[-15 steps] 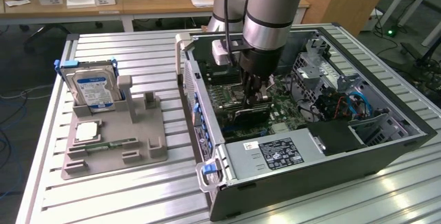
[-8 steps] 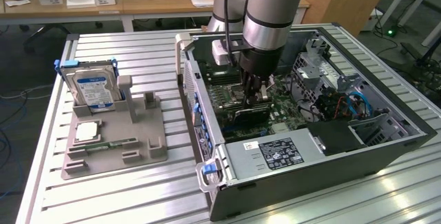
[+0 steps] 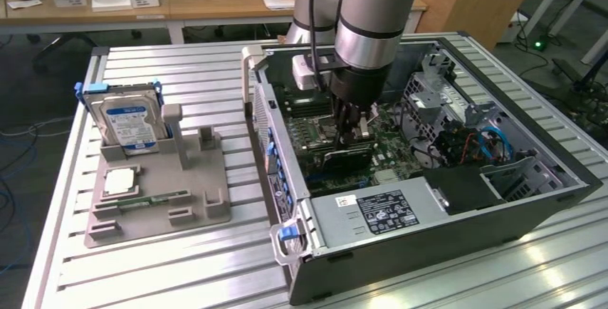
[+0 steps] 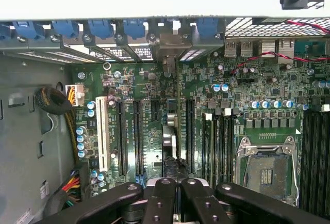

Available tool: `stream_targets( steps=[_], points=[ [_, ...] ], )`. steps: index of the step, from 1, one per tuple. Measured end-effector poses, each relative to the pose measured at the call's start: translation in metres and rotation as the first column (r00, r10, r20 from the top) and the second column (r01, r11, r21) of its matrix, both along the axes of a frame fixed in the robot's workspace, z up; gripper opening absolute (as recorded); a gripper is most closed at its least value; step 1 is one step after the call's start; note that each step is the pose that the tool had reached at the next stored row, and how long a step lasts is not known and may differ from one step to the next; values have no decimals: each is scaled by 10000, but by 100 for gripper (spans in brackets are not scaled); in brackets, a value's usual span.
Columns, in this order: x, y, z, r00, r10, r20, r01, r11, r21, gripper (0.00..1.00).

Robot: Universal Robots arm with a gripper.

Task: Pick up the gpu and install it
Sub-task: 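Press down on the gpu until it lock into place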

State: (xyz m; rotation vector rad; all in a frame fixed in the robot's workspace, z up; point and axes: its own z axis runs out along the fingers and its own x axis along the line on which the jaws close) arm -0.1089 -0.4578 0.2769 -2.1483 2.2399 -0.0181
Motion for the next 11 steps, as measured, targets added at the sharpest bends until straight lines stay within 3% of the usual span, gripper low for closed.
stream_targets(
  steps=[4,8,11],
  points=[
    [-18,0,0,10000,-2,-1,2,10000,-2,10],
    [-169,0,-11,10000,0,-1,0,10000,-1,10],
    [-187,0,33,10000,1,-1,-1,10000,-1,10]
  ],
)
